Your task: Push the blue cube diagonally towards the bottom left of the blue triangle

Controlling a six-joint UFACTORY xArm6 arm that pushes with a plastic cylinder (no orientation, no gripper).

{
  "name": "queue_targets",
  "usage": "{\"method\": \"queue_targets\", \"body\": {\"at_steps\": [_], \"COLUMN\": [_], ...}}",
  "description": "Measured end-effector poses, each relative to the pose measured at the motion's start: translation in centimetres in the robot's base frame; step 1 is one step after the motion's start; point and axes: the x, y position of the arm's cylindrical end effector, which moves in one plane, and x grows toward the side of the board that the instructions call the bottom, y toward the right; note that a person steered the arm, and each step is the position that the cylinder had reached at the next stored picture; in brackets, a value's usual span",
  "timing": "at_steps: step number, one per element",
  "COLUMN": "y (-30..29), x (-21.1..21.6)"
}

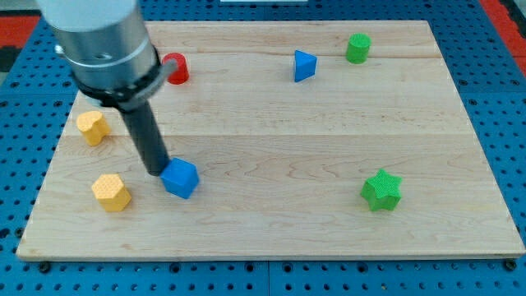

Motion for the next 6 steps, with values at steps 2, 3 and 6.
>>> {"method": "queue_targets", "body": {"at_steps": [2, 3, 6], "y": [1.1, 2.9, 8.3], "x": [6.3, 4.4, -2.4]}}
